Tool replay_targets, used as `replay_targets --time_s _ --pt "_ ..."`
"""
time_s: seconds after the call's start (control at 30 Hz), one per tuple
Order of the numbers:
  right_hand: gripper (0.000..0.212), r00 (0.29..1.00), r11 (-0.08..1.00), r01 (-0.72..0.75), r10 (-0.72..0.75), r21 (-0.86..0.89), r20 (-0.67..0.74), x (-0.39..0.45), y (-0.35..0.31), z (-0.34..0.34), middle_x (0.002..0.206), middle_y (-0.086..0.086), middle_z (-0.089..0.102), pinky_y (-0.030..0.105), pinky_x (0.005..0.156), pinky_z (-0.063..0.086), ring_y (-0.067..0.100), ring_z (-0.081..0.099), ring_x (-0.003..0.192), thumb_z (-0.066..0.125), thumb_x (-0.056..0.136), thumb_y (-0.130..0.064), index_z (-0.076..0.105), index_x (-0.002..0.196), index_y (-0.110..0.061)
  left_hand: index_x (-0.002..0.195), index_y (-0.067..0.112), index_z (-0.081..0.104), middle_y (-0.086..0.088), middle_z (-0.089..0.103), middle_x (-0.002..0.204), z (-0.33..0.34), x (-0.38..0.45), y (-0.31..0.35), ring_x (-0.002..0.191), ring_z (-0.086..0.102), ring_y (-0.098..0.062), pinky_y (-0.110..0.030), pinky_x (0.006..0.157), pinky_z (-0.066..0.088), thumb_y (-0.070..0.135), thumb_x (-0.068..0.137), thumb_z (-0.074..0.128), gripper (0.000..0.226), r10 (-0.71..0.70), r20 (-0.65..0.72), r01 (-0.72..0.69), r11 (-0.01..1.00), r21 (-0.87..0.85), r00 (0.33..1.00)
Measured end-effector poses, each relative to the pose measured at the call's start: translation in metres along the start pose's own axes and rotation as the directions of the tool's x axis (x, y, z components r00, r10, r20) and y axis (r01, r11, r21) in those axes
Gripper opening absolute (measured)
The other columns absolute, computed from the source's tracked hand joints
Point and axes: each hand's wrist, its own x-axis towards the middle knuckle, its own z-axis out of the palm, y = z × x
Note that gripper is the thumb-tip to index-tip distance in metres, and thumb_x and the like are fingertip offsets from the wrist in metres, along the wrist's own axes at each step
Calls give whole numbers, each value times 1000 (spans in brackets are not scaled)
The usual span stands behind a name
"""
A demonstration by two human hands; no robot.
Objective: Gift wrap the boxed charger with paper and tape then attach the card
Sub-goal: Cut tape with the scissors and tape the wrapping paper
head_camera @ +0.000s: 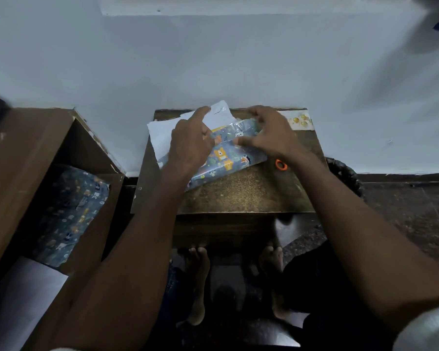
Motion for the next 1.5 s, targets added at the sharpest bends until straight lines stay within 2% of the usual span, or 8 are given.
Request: replay_targets --time_s 0.2,0.37,0.47,0.77,0.9,1.17,1.3,1.5 --pt "81 996 994 66 -60 -89 66 14 6 22 138 5 67 50 109 47 25 60 128 87 69 -44 64 139 -13 152 26 49 0 74 101 11 3 7 94 66 -21 -38 86 50 15 93 81 69 -3 -10 4 997 81 1000" --pt "94 994 985 100 -93 -141 60 27 16 32 136 -2 66 44 110 46 25 58 127 79 59 -65 62 141 -23 149 26 49 5 72 92 16 4 -2 74 58 5 -7 71 38 8 93 79 66 -23 -77 24 1000 15 997" --pt "88 990 967 140 -130 -212 59 28 14 29 140 0 62 27 105 32 25 49 132 90 64 -49 61 141 -19 150 23 48 6 73 93 19 3 -4 83 59 -3 -18 81 35 12 92 81 68 -33 -105 29 999 -41 994" --pt "26 993 978 115 -109 -174 43 53 -12 64 117 -1 76 37 97 45 27 57 118 64 90 -18 78 112 -19 157 23 41 6 67 100 27 14 -15 97 65 -14 -32 90 50 2 85 84 86 -38 -127 31 998 -59 991" --pt "37 997 976 78 -74 -204 30 79 -26 79 111 2 73 31 82 44 26 62 111 57 82 0 76 107 -18 165 22 26 0 62 112 30 19 -21 104 65 -18 -36 94 54 2 84 86 103 -91 -141 72 989 -130 986" --pt "54 944 949 195 -113 -249 309 138 -20 98 145 1 61 36 105 43 23 53 135 70 91 -19 58 143 -22 171 20 4 -1 65 110 31 24 -22 99 70 -17 -36 92 56 4 82 88 123 -147 -147 112 969 -220 978" --pt "39 901 906 293 -155 -306 405 160 -30 115 133 6 63 35 92 44 27 58 123 63 96 -25 63 135 -19 170 23 1 -2 65 107 30 27 -23 96 72 -15 -35 89 58 2 80 90 129 -150 -130 115 962 -248 980" --pt "18 903 845 357 -202 -398 380 166 -39 124 101 5 58 29 73 38 30 63 107 65 90 -8 73 106 -11 171 19 2 2 63 101 29 28 -29 84 70 0 -23 86 57 2 82 89 126 -136 -136 97 961 -260 981"
